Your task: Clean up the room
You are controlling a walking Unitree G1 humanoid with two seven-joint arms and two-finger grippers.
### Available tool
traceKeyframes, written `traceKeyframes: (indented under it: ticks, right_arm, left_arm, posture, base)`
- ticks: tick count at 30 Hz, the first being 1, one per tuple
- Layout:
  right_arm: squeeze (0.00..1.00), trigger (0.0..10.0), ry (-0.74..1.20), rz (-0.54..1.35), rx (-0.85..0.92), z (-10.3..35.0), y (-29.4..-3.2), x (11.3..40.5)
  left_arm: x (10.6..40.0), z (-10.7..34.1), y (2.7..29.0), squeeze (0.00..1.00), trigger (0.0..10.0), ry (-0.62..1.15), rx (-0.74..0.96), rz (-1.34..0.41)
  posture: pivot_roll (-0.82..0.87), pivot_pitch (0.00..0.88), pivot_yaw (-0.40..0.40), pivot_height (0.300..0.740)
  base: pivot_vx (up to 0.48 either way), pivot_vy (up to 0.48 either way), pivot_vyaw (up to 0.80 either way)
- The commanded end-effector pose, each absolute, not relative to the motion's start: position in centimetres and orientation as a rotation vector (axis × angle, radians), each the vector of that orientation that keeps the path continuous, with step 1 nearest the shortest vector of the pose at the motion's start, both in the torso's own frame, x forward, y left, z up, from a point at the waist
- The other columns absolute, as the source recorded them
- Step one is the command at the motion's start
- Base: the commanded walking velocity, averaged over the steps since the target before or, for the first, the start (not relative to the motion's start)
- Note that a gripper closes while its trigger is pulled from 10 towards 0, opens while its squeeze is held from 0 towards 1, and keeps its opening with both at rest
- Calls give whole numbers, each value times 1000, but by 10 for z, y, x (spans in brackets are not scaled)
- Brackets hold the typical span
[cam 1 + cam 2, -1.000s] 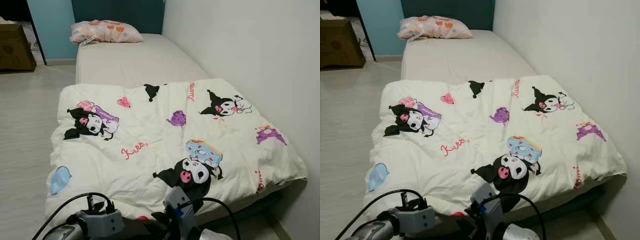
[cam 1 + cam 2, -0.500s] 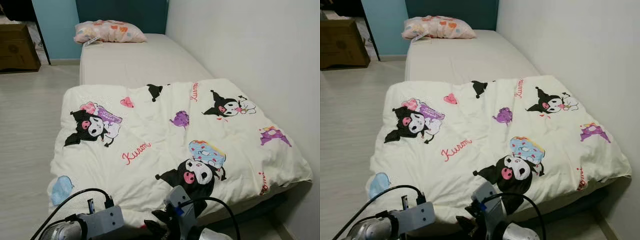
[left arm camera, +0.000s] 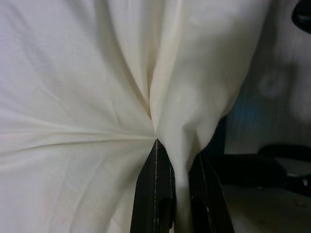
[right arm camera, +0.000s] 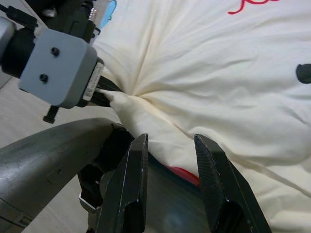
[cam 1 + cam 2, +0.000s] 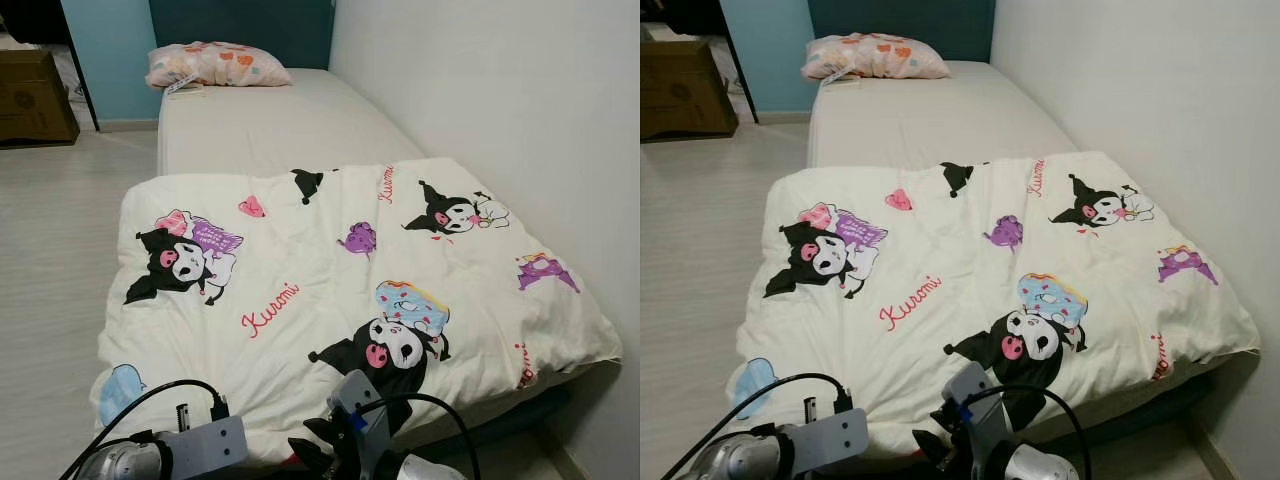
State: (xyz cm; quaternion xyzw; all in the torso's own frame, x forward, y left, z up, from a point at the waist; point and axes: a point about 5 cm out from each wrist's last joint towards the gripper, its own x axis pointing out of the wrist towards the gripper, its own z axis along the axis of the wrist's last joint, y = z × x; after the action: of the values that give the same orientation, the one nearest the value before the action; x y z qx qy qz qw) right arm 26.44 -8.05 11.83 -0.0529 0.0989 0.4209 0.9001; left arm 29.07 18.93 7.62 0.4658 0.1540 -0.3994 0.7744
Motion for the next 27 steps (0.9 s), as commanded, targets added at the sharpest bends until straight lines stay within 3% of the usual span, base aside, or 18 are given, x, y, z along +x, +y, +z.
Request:
traceKeyframes:
  ticks: [1,4,5,6,7,15,16,26,27]
  right_arm:
    - [0,10000,235,870,-105,109,-81,261]
    - [0,10000,235,870,-107,109,-81,261]
    - [0,10000,234,869,-108,109,-81,261]
    - [0,10000,233,869,-107,109,-81,261]
    - [0,10000,233,869,-107,109,-81,261]
    - [0,10000,234,872,-106,108,-80,260]
    - [0,10000,234,873,-106,108,-80,260]
    - [0,10000,229,881,-98,109,-79,260]
    - [0,10000,226,886,-83,110,-79,260]
  left_arm:
    - [267,47,185,0,0,459,1003,-1006]
    - [265,47,186,0,0,468,1012,-1004]
    - [264,47,187,55,10000,480,1022,-998]
    - [264,47,187,55,10000,485,1011,-992]
    - [263,49,187,1000,10000,495,987,-990]
    - [258,53,184,1000,10000,502,946,-999]
    - [254,54,183,0,10000,505,940,-1024]
    - [240,66,173,0,10000,478,825,-1138]
    - [240,74,168,0,10000,432,739,-1143]
  posture:
    - [57,357,-87,554]
    - [58,356,-86,554]
    - [58,356,-86,554]
    - [59,353,-84,554]
    - [59,353,-84,554]
    - [63,348,-86,554]
    - [62,346,-85,554]
    - [65,340,-84,554]
    - [64,343,-85,554]
  base:
    - [0,0,0]
    - [0,0,0]
    - [0,0,0]
    - [0,0,0]
    - [0,0,0]
    - [0,0,0]
    - [0,0,0]
    - [0,0,0]
    - [0,0,0]
